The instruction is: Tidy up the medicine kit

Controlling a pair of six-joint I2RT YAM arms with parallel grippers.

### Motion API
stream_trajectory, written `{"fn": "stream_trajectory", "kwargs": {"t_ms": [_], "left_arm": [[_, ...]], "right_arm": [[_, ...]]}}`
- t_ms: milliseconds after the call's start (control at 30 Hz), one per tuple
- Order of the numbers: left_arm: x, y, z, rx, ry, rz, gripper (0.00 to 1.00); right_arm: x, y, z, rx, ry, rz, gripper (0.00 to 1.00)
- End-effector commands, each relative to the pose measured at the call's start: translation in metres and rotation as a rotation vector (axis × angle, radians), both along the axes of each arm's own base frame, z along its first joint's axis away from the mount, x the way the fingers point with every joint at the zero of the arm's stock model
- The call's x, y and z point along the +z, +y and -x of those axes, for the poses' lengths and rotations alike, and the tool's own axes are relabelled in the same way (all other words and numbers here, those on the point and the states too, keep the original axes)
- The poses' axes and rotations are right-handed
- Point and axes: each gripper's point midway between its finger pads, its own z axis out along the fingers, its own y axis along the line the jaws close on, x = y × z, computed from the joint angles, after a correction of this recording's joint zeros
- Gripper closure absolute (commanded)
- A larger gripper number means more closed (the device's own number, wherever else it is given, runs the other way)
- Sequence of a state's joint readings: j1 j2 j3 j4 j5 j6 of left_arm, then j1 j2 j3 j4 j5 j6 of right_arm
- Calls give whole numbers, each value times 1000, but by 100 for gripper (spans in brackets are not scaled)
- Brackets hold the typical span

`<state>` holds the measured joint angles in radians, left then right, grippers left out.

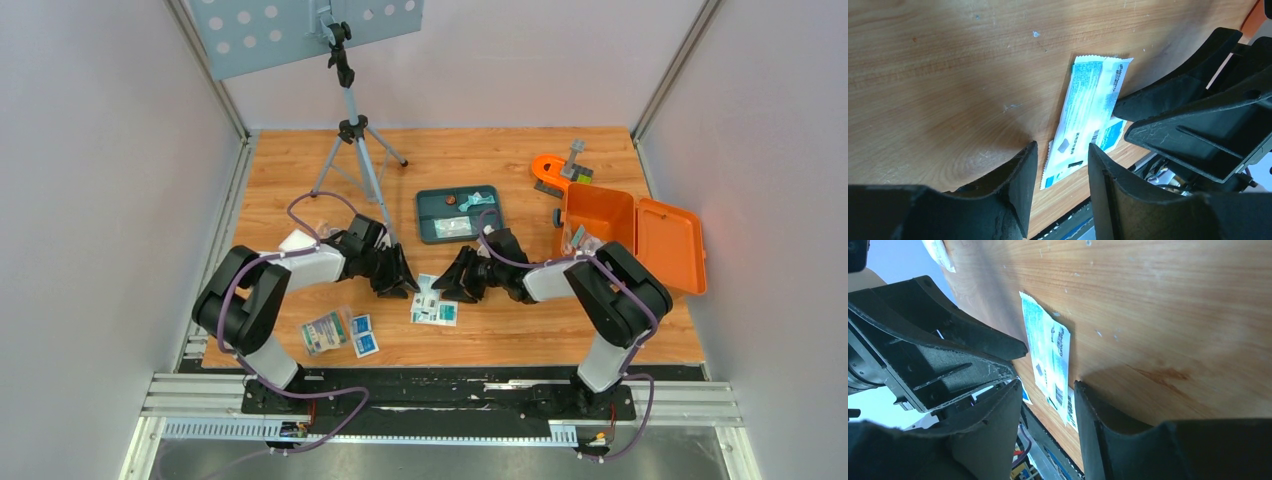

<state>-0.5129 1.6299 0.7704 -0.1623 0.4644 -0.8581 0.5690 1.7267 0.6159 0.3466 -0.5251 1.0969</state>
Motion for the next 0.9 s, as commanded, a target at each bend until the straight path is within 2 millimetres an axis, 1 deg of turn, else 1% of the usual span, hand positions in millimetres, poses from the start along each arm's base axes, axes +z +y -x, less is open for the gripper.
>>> {"fn": "stream_trajectory", "kwargs": {"t_ms": [0,267,367,433,500,533,600,700,833,867], "left_arm": [[-7,0,-3,6,-14,-4,53],[-25,1,2,-5,22,-14,63],[-28,1,3,-8,29,-13,66],[-29,1,3,-8,31,-10,66],[-30,1,4,-9,34,-9,67],[-30,0,4,-10,33,-9,67],[-28,1,4,-11,29,-9,67],[-26,3,4,-13,25,-17,67],[-13,5,3,-25,-8,-31,66],[-6,6,2,-30,-29,-30,65]], "right_arm": [[9,18,-6,25,-30,-58,55],[8,25,-4,29,-11,-104,56],[7,28,-5,31,-8,-120,57],[6,30,-5,34,-2,-125,59],[6,33,-5,35,1,-137,64],[7,33,-6,34,0,-142,69],[7,32,-6,26,-2,-141,79],[8,29,-7,19,-11,-117,100],[22,22,-13,26,-85,-71,100],[26,19,-15,29,-107,-50,100]]}}
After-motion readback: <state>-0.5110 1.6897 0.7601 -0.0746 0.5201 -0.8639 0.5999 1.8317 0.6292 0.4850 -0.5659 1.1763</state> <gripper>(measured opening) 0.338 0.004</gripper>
